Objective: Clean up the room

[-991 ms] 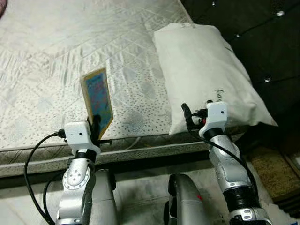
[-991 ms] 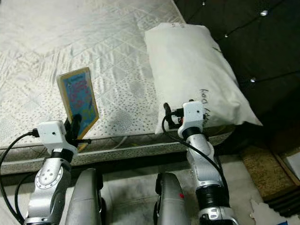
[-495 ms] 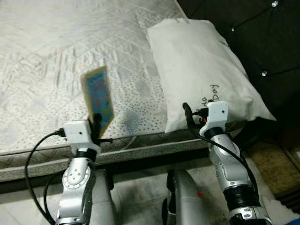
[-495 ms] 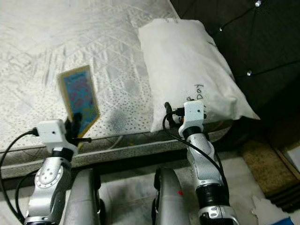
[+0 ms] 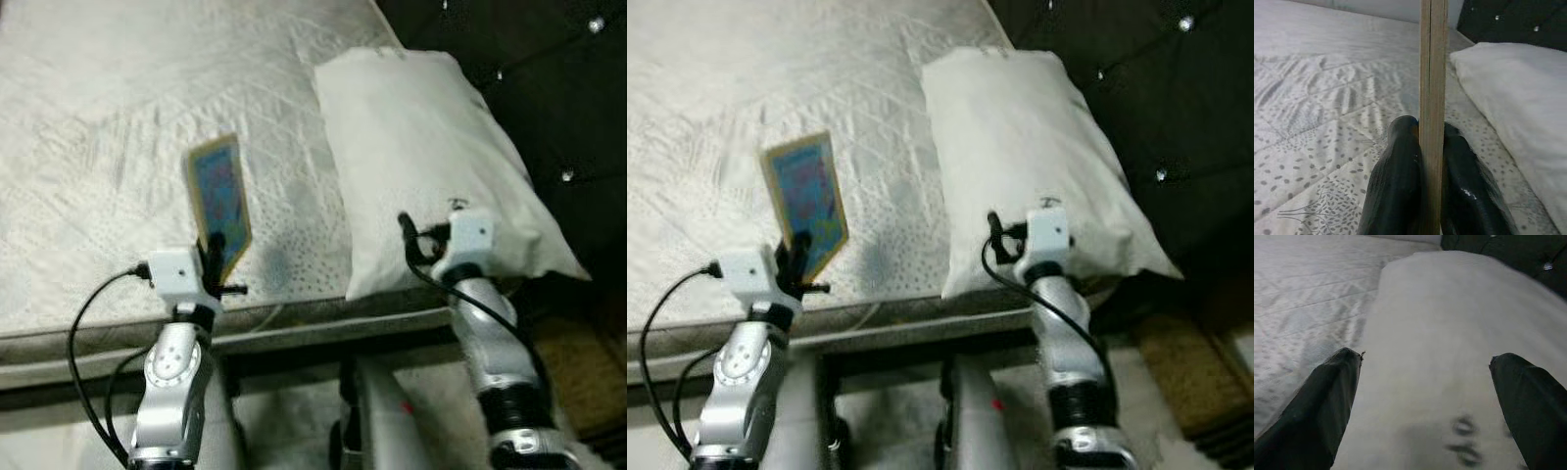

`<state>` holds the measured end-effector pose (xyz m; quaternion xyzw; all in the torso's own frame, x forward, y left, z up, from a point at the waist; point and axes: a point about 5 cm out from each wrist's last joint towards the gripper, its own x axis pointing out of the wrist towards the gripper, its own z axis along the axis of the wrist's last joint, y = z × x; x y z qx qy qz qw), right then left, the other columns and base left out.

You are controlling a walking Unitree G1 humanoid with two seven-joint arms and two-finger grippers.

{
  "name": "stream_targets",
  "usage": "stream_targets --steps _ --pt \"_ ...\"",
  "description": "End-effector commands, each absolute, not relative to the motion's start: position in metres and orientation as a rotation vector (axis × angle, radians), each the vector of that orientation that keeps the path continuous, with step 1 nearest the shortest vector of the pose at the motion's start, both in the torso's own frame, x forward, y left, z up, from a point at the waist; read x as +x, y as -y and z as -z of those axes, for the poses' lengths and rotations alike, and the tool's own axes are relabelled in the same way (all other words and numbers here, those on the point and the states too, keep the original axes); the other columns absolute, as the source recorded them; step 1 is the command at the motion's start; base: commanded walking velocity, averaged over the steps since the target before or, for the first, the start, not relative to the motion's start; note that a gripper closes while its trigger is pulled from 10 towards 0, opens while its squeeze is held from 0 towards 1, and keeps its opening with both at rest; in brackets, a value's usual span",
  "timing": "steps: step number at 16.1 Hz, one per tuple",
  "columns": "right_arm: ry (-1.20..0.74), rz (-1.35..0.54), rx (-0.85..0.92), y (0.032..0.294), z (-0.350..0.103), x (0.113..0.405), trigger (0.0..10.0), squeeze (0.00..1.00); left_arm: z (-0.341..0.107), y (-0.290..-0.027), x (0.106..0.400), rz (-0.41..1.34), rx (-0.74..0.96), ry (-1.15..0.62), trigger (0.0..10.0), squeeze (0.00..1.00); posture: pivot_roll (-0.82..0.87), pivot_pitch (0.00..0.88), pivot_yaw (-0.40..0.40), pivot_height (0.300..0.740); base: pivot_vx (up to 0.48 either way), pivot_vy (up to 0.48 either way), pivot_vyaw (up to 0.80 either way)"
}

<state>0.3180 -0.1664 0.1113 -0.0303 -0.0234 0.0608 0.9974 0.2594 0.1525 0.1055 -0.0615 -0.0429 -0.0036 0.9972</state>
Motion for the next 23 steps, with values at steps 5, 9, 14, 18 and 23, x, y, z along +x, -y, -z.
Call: stream_targets --steps 5,9,14,18,23 --pt "0.058 -0.135 -0.112 0.172 -0.115 0.314 10.0 0.00 -0.096 -0.143 0.291 -0.044 -0.422 -0.011 10.0 0.00 -0.10 0.160 -0.036 0.578 0.000 0.000 0.00" --pt "0.058 -0.092 -0.156 0.192 -0.119 0.308 10.0 0.00 -0.088 -0.101 0.311 0.053 -0.663 -0.155 10.0 0.00 -0.15 0.172 -0.033 0.578 0.000 0.000 0.00" --pt "0.037 -0.088 -0.226 0.210 -0.121 0.286 10.0 0.00 -0.073 -0.048 0.321 0.255 -0.841 -0.481 10.0 0.00 -0.22 0.192 -0.037 0.578 0.000 0.000 0.00" --pt "0.026 -0.086 -0.237 0.212 -0.122 0.280 10.0 0.00 -0.059 -0.049 0.324 0.267 -0.819 -0.607 10.0 0.00 -0.23 0.201 -0.036 0.578 0.000 0.000 0.00" --pt "0.020 -0.091 -0.243 0.209 -0.124 0.279 10.0 0.00 -0.067 -0.073 0.343 0.324 -0.750 -0.619 10.0 0.00 -0.24 0.204 -0.036 0.578 0.000 0.000 0.00"
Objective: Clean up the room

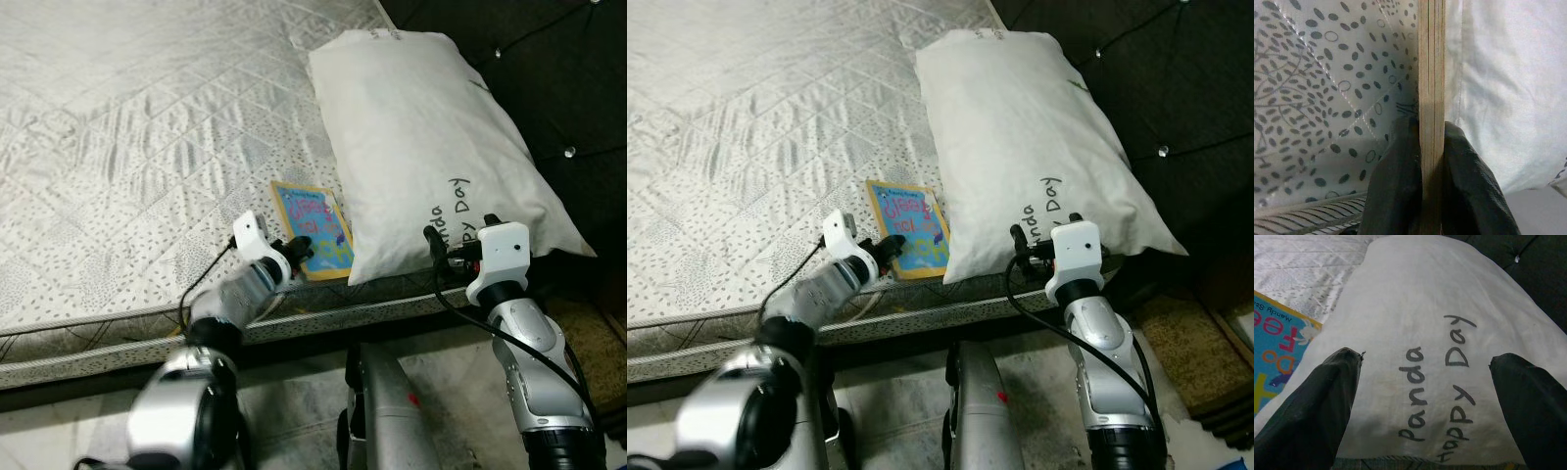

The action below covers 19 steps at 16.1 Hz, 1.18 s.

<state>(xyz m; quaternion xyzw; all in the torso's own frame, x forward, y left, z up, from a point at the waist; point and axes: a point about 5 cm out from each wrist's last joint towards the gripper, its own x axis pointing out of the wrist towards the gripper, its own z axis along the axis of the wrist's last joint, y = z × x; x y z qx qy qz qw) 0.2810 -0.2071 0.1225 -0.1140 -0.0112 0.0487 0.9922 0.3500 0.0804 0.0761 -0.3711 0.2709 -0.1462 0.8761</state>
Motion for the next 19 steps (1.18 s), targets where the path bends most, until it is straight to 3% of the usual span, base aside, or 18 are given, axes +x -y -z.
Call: stream_targets --steps 1,7,10,12,19 --pt "0.020 -0.091 -0.240 0.208 -0.125 0.279 10.0 0.00 -0.066 -0.084 0.346 0.312 -0.787 -0.629 10.0 1.00 -0.24 0.204 -0.037 0.578 0.000 0.000 0.00" --pt "0.022 -0.091 -0.237 0.206 -0.126 0.280 10.0 0.00 -0.075 -0.116 0.361 0.236 -0.615 -0.598 10.0 1.00 -0.25 0.205 -0.038 0.578 0.000 0.000 0.00" --pt "0.023 -0.088 -0.237 0.206 -0.127 0.280 10.0 0.00 -0.095 -0.152 0.377 0.094 -0.516 -0.481 10.0 1.00 -0.24 0.201 -0.038 0.578 0.000 0.000 0.00" --pt "0.022 -0.090 -0.236 0.204 -0.127 0.281 10.0 0.00 -0.098 -0.162 0.378 0.086 -0.492 -0.474 10.0 1.00 -0.24 0.199 -0.038 0.578 0.000 0.000 0.00" --pt "0.035 -0.099 -0.220 0.196 -0.127 0.290 10.0 0.00 -0.077 -0.155 0.366 0.119 -0.340 -0.499 10.0 1.00 -0.20 0.183 -0.028 0.578 0.000 0.000 0.00"
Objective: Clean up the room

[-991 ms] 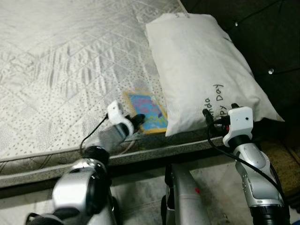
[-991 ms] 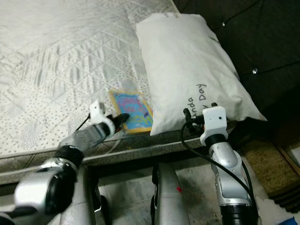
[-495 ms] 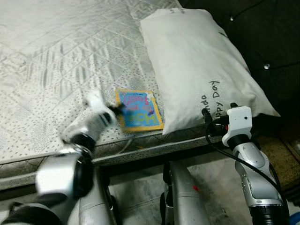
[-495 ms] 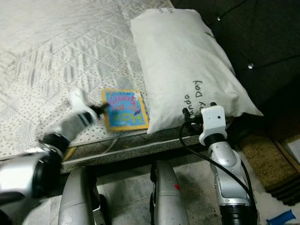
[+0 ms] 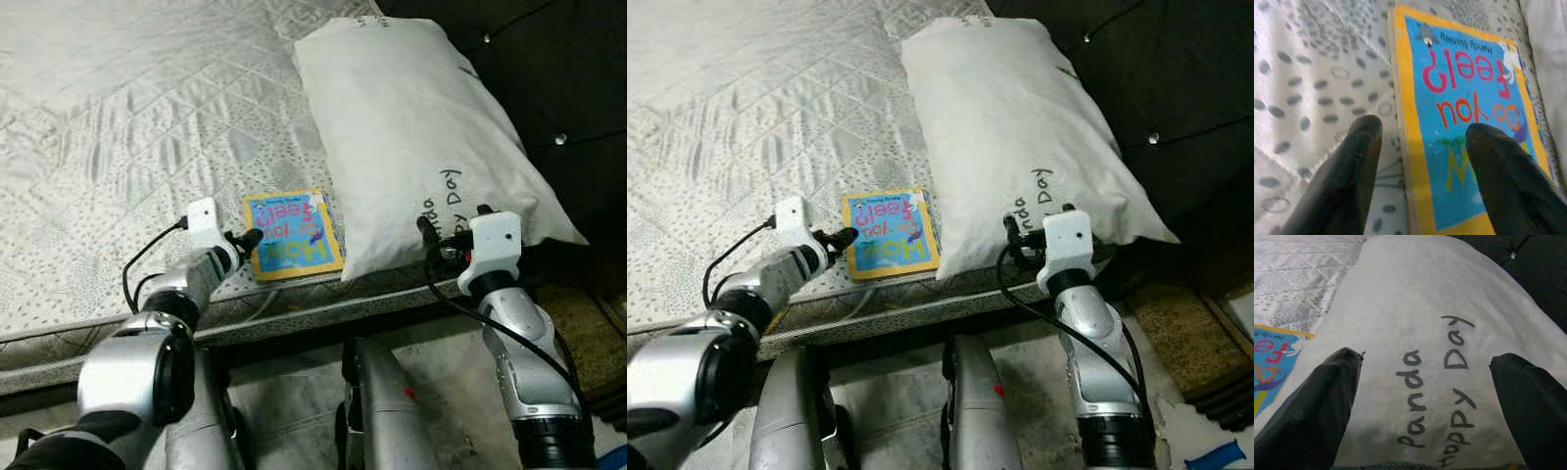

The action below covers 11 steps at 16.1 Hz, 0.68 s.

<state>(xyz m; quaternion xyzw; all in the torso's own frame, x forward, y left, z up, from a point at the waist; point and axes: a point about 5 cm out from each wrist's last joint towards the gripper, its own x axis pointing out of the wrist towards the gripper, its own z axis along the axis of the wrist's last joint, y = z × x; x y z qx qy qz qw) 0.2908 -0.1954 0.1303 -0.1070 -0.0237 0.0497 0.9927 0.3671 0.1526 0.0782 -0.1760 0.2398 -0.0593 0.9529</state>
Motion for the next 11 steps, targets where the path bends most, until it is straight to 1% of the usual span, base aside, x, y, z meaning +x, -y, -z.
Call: stream_targets --steps 1,2,4,5,7,8,10,11 --pt "0.045 -0.096 -0.199 0.193 -0.127 0.294 10.0 0.00 -0.089 -0.156 0.372 0.088 -0.337 -0.362 10.0 1.00 -0.17 0.170 -0.021 0.578 0.000 0.000 0.00" --pt "0.047 -0.097 -0.189 0.190 -0.127 0.296 10.0 0.00 -0.091 -0.158 0.372 0.073 -0.340 -0.320 10.0 1.00 -0.16 0.163 -0.017 0.578 0.000 0.000 0.00" --pt "0.058 -0.121 -0.140 0.176 -0.126 0.301 10.0 0.00 -0.094 -0.166 0.363 0.030 -0.292 -0.191 10.0 1.00 -0.11 0.139 -0.011 0.578 0.000 0.000 0.00" --pt "0.062 -0.152 -0.103 0.164 -0.125 0.305 10.0 0.00 -0.098 -0.174 0.351 -0.010 -0.272 -0.071 10.0 1.00 -0.09 0.127 -0.005 0.578 0.000 0.000 0.00" --pt "0.064 -0.217 -0.039 0.145 -0.125 0.309 10.0 0.00 -0.095 -0.184 0.325 -0.067 -0.180 -0.016 10.0 1.00 -0.06 0.102 0.010 0.578 0.000 0.000 0.00" --pt "0.070 -0.268 0.020 0.132 -0.127 0.311 10.0 0.00 -0.096 -0.189 0.304 -0.118 -0.093 0.034 10.0 1.00 -0.04 0.089 0.013 0.578 0.000 0.000 0.00" --pt "0.094 -0.279 0.050 0.120 -0.132 0.317 10.0 0.00 -0.093 -0.197 0.284 -0.266 0.095 0.034 10.0 1.00 -0.01 0.069 0.017 0.578 0.000 0.000 0.00" --pt "0.104 -0.285 0.091 0.116 -0.136 0.321 10.0 0.00 -0.094 -0.199 0.279 -0.301 0.113 0.046 10.0 0.93 0.01 0.054 0.018 0.578 0.000 0.000 0.00"
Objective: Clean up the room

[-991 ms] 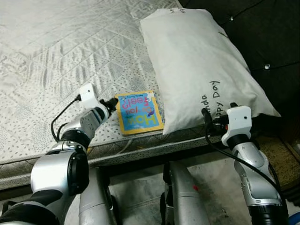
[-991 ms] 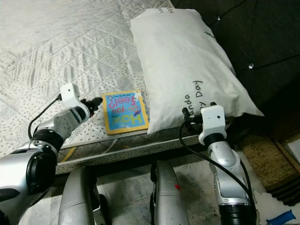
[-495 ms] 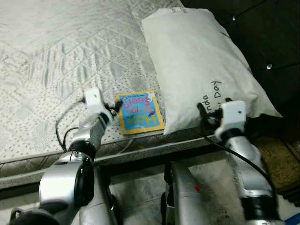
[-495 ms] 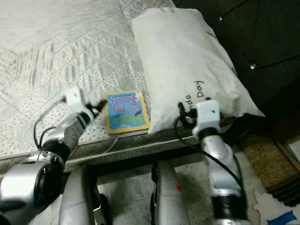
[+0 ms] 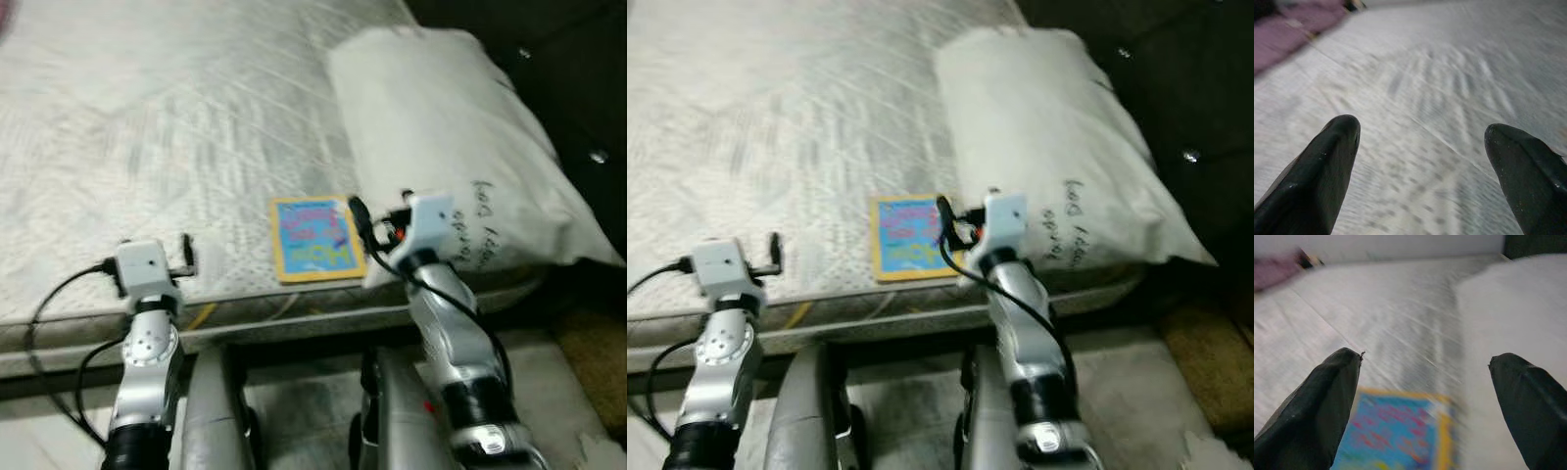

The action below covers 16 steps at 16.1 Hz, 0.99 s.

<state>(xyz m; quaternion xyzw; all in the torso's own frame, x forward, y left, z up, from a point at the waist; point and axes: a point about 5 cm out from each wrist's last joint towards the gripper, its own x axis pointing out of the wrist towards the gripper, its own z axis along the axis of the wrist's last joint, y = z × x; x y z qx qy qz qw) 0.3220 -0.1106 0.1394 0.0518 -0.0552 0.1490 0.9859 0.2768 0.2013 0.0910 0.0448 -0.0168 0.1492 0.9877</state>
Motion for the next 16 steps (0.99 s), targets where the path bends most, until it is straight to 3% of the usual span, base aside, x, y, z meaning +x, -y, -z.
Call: stream_targets --steps 1,2,10,16 --pt "0.122 -0.300 0.146 0.112 -0.142 0.324 10.0 0.00 -0.097 -0.200 0.275 -0.313 0.103 0.053 10.0 0.10 0.01 0.049 0.018 0.578 0.000 0.000 0.00" --pt "0.140 -0.294 0.225 0.111 -0.148 0.329 10.0 0.00 -0.107 -0.202 0.276 -0.343 0.210 0.065 10.0 0.00 0.01 0.033 0.016 0.587 0.000 0.000 0.00" --pt "0.187 -0.293 0.276 0.110 -0.160 0.343 10.0 0.00 -0.119 -0.187 0.282 -0.194 0.043 0.125 10.0 0.00 0.01 0.000 0.026 0.676 0.000 0.000 0.00" --pt "0.163 -0.255 0.260 0.116 -0.148 0.339 10.0 0.00 -0.116 -0.182 0.281 -0.188 0.035 0.112 10.0 0.00 0.01 0.000 0.025 0.740 0.000 0.000 0.00"
